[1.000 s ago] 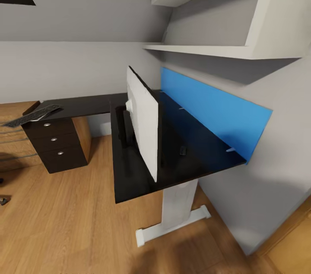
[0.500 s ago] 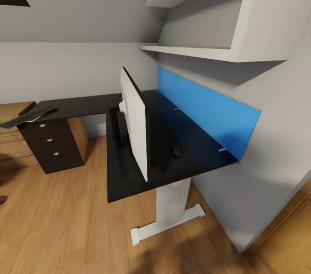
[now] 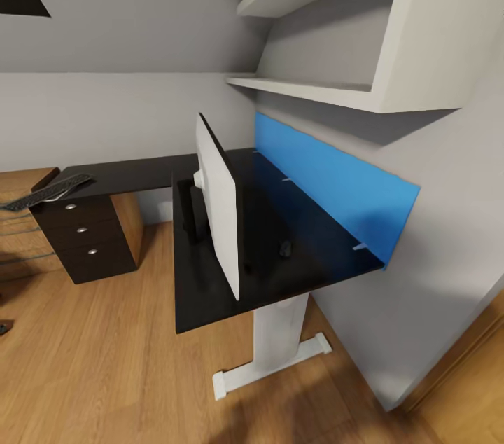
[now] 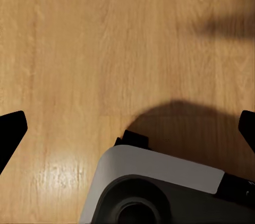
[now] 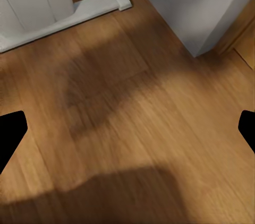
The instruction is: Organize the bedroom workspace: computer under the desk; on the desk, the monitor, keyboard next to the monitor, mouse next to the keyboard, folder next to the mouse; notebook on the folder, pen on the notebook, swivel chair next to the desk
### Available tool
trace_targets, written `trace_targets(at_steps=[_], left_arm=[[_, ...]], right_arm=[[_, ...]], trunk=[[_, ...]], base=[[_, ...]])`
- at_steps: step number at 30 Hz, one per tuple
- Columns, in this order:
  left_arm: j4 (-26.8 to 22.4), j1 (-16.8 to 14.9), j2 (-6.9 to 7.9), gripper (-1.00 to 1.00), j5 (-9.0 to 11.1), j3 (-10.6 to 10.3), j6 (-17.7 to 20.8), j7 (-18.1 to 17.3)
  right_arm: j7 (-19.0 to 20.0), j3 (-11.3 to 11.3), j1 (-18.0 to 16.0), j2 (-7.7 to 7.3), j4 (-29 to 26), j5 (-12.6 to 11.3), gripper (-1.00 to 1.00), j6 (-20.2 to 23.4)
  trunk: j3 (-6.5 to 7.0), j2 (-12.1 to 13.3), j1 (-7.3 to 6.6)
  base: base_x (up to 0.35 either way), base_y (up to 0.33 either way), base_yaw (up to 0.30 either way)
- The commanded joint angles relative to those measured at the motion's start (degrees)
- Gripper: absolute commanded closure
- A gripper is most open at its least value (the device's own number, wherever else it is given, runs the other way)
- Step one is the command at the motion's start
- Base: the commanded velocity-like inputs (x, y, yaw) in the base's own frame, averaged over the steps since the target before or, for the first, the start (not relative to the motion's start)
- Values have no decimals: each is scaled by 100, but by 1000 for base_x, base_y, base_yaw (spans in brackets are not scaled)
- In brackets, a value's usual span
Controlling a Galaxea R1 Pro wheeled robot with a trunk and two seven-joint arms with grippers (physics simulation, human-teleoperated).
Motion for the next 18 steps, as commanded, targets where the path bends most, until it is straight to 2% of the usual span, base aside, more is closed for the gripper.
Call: trace_targets(at_steps=[1,7,18], left_arm=[[6,-4,3,-100,49,-16,-11,-13],[6,-4,-5,-100,49,-16,-1,-4],[6,-4,-34,-100,47,-33,1,331]], right_arm=[[-47,48,-6,2,12,-12,-100,-18],[-49,47,-6,2,12,-12,-100,-18],[-57,51,-6,4,12,-12,-100,-18]], trunk=[[13,39,-23],[121,279,-155],[319,721,-396]], base=[[0,0,0],[-138,0,0],[-318,-4,18]])
